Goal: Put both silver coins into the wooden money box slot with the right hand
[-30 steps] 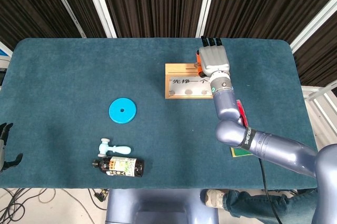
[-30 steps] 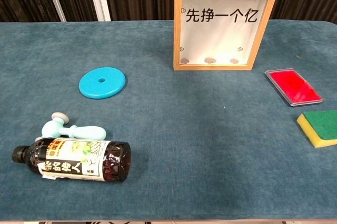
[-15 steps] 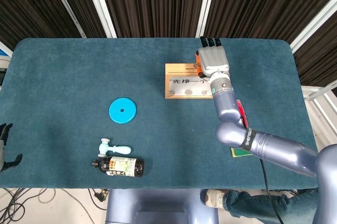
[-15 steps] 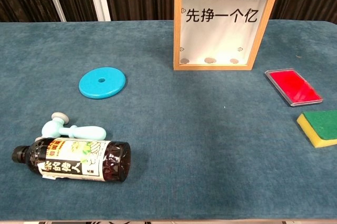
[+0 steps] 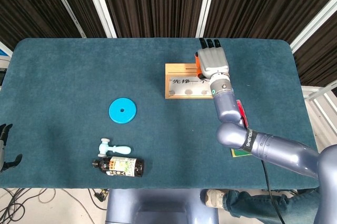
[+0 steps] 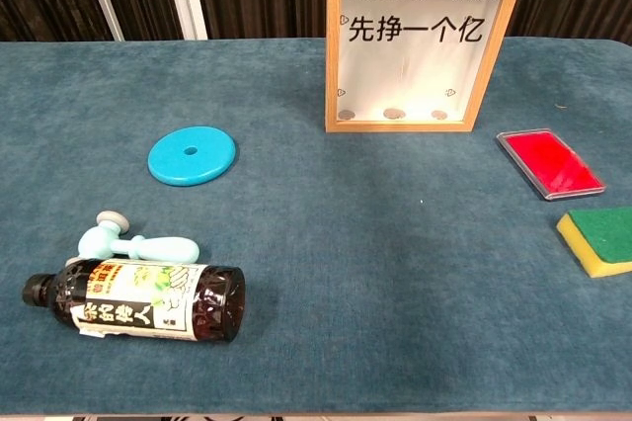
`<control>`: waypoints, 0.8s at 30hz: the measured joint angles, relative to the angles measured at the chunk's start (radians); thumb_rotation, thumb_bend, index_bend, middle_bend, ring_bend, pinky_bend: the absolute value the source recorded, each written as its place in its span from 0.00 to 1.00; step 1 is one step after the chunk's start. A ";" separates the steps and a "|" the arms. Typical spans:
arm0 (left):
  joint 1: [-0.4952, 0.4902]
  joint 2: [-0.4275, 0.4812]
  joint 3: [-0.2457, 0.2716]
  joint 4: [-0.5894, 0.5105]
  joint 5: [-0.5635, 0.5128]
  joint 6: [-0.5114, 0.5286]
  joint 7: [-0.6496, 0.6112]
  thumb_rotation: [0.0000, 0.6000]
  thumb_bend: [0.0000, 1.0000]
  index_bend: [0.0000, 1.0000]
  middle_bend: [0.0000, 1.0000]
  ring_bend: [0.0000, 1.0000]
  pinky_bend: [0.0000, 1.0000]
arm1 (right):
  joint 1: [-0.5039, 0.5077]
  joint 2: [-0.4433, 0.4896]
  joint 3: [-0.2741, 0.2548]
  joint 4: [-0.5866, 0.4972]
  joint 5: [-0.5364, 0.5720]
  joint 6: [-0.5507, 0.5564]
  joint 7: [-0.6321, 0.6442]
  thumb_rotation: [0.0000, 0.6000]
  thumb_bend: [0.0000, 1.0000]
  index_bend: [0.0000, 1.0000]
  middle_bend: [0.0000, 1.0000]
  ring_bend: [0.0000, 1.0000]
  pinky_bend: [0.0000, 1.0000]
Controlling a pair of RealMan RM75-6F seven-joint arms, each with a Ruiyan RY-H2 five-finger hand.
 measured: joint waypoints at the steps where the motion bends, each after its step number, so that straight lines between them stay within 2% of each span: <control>1: 0.000 0.000 0.000 0.000 -0.001 0.000 0.000 1.00 0.30 0.07 0.00 0.00 0.00 | 0.001 0.001 0.000 -0.002 0.002 0.001 0.000 1.00 0.50 0.55 0.02 0.00 0.00; 9: -0.002 0.001 0.000 -0.002 -0.006 -0.001 0.001 1.00 0.30 0.07 0.00 0.00 0.00 | 0.005 0.010 -0.001 -0.012 0.015 0.006 0.002 1.00 0.50 0.54 0.02 0.00 0.00; 14: -0.004 0.002 0.002 -0.001 -0.007 -0.004 0.004 1.00 0.30 0.07 0.00 0.00 0.00 | -0.002 0.023 0.010 -0.023 -0.004 0.020 0.026 1.00 0.50 0.42 0.02 0.00 0.00; 20: -0.004 0.001 0.002 -0.003 -0.003 0.000 0.003 1.00 0.30 0.07 0.00 0.00 0.00 | -0.046 0.056 0.007 -0.096 -0.118 0.091 0.078 1.00 0.50 0.32 0.02 0.00 0.00; 24: -0.003 0.001 0.005 -0.004 0.001 0.002 0.003 1.00 0.30 0.07 0.00 0.00 0.00 | -0.130 0.088 -0.017 -0.205 -0.292 0.177 0.165 1.00 0.50 0.30 0.02 0.00 0.00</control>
